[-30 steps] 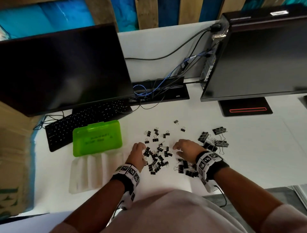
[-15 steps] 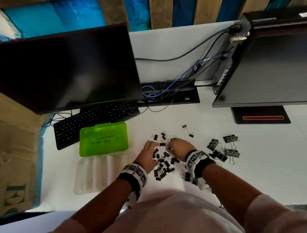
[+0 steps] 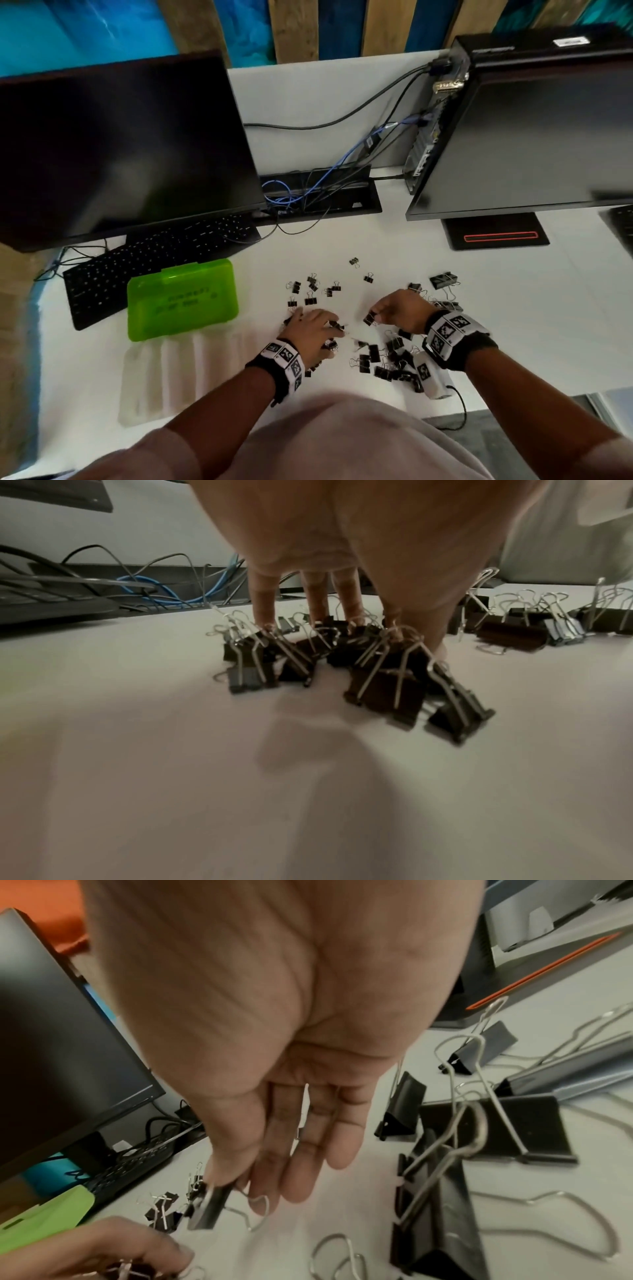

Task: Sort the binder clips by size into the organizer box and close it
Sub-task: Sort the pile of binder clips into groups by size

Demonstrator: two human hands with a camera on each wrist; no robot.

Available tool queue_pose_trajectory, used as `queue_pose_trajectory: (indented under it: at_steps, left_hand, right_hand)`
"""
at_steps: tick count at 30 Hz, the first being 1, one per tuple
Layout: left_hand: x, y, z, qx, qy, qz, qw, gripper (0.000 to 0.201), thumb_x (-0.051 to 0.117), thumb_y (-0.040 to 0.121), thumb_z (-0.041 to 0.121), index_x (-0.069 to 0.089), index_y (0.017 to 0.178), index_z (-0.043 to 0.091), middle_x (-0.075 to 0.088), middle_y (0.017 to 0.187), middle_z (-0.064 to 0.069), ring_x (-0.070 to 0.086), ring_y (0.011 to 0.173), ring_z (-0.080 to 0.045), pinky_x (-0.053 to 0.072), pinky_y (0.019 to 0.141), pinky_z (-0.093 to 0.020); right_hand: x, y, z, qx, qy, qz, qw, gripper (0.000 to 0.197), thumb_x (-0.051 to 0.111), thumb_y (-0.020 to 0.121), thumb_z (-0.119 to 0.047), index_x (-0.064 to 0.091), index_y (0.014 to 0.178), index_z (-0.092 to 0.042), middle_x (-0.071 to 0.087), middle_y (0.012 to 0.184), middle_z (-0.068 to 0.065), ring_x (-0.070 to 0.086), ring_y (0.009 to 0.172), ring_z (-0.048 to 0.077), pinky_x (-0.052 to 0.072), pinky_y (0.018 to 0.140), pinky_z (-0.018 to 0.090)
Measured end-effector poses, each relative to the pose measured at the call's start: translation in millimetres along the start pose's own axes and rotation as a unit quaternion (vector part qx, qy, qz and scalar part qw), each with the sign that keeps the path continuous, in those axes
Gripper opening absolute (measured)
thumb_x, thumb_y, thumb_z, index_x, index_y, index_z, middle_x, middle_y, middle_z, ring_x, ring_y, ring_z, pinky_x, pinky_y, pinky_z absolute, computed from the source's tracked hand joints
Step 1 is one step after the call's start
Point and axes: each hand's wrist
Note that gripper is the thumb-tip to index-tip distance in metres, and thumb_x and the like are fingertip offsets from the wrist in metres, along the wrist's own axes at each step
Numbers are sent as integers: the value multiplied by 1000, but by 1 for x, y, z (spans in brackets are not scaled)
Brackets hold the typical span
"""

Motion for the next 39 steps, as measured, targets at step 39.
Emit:
queue_pose_trajectory:
  at_steps: [39]
  left_hand:
    - [1,-6,-12,27,51,32,998,48,54,89,37,42,135,30,28,150,2,11,143,-23,-1,116,-54]
  right_hand:
    - [16,27,-47,-73,-218,-178,957,45,64,74,-2,62,113,-26,64,108,-7,59,94,14,45,85,25]
Point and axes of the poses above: each hand's wrist, its own y-axis towards the middle knuckle, its own x-axis out of the palm, z = x × y
